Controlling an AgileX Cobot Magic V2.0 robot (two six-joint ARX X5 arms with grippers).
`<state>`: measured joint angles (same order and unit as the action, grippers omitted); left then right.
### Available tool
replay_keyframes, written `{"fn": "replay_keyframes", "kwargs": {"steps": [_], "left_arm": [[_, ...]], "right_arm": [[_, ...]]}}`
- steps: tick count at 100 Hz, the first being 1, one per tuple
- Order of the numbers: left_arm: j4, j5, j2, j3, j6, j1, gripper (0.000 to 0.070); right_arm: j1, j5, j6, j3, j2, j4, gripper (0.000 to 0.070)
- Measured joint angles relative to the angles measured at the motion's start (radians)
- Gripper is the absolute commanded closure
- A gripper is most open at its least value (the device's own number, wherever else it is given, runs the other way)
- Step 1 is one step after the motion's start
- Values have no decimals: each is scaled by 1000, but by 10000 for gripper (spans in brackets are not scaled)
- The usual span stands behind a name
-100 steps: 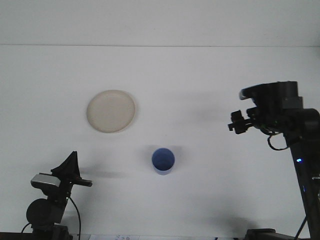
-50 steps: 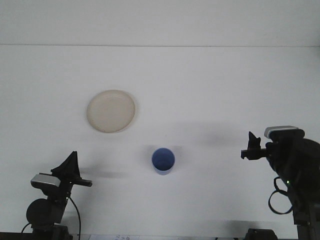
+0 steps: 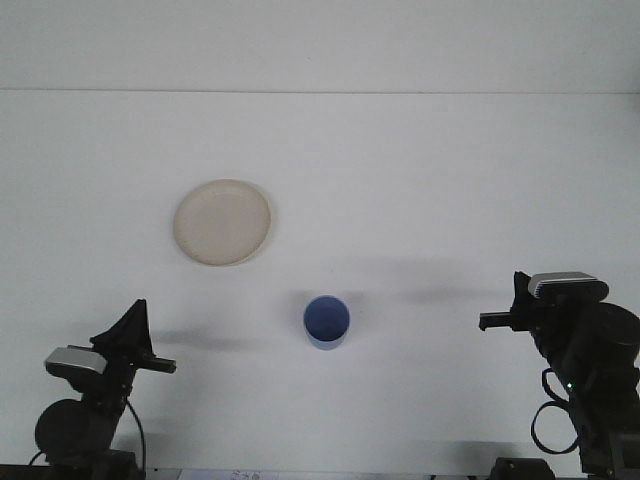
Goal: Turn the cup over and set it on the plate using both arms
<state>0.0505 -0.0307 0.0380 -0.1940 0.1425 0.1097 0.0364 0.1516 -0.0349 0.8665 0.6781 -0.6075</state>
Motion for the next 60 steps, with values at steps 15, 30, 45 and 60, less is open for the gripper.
{"fn": "replay_keyframes", "kwargs": {"steps": [15, 30, 45, 60], "left_arm": [[-156, 5, 134, -248, 26, 0, 685], [-439, 2, 389, -538, 58, 0, 685], [-743, -50, 677, -840, 25, 0, 685], [-918, -177, 937, -1073, -32, 21, 685]], "right_arm": [[0, 0, 0, 0, 0, 0, 686], [0, 0, 0, 0, 0, 0, 686], [0, 0, 0, 0, 0, 0, 685], [0, 0, 0, 0, 0, 0, 686]]}}
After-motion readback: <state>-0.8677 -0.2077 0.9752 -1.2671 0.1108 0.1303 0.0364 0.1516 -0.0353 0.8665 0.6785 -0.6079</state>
